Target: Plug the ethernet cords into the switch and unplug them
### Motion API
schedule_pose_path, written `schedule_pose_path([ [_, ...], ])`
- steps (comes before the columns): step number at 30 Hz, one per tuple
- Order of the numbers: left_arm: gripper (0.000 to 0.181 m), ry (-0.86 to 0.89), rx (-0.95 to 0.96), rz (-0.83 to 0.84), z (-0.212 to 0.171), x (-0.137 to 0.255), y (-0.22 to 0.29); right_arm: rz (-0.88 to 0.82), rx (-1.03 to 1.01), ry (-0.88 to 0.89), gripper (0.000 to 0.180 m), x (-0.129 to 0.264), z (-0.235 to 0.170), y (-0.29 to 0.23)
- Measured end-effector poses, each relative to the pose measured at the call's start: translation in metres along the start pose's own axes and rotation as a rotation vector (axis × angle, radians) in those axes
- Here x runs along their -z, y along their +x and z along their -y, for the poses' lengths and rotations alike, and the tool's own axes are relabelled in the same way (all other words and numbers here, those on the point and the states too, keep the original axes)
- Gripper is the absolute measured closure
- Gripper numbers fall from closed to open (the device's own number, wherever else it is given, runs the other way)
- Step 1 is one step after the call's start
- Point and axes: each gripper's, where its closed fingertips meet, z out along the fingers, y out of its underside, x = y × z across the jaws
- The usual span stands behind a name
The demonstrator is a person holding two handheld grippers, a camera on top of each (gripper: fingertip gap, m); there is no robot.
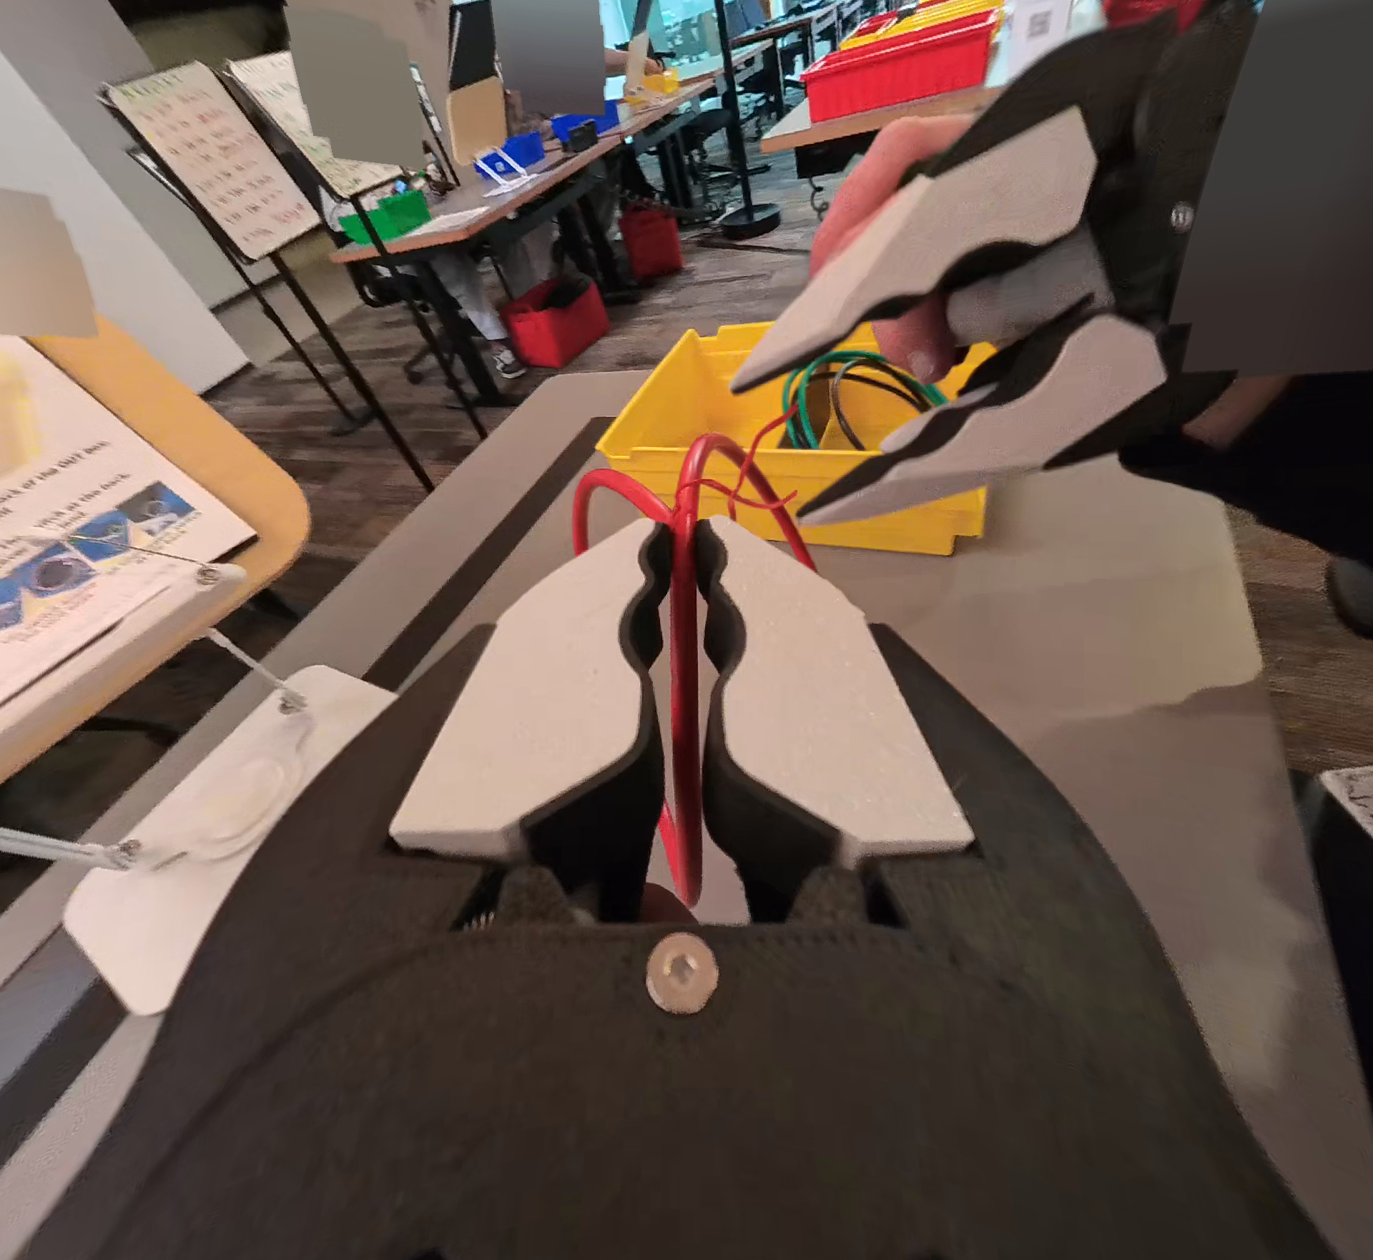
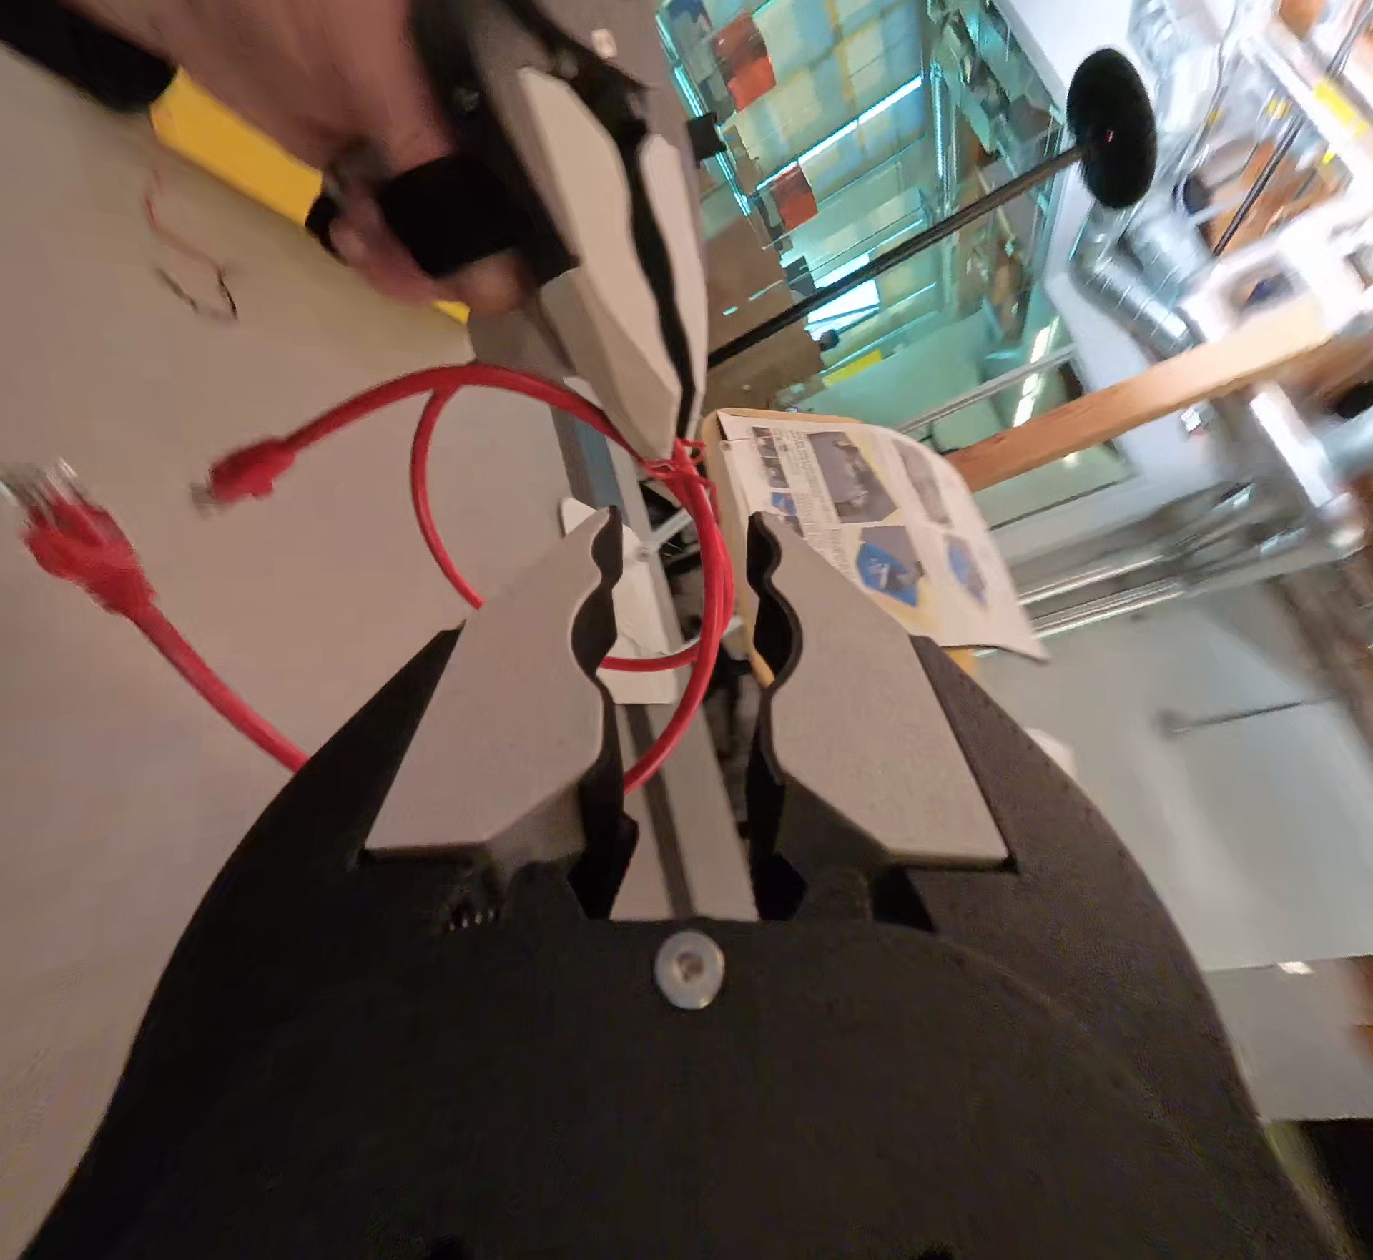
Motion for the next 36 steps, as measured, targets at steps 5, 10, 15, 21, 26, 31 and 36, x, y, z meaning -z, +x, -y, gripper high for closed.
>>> schedule_pose_path([
  [5,0.175,-0.038,0.002,-0.029,-0.005,-0.006,0.008,-0.055,0.201,-0.047,0.154,-0.006,0.001,-0.007],
  [10,0.175,-0.049,0.004,-0.031,-0.006,-0.007,0.011,-0.059,0.258,-0.062,0.170,-0.009,0.003,-0.012],
  [15,0.175,-0.046,-0.002,-0.024,-0.005,-0.005,0.008,-0.050,0.261,-0.059,0.180,-0.010,0.009,-0.014],
  [21,0.175,-0.044,0.026,-0.060,-0.004,-0.003,0.012,0.013,0.271,-0.048,0.153,-0.009,0.009,-0.023],
  [26,0.175,-0.089,0.086,-0.128,-0.007,-0.001,0.018,0.033,0.303,-0.064,0.151,-0.006,0.007,-0.024],
  [31,0.175,-0.121,0.202,-0.199,-0.013,0.000,0.023,0.028,0.319,-0.070,0.164,-0.007,0.005,-0.024],
  [36,0.175,-0.149,0.247,-0.227,-0.018,0.000,0.024,0.028,0.327,-0.085,0.174,-0.009,0.002,-0.025],
])
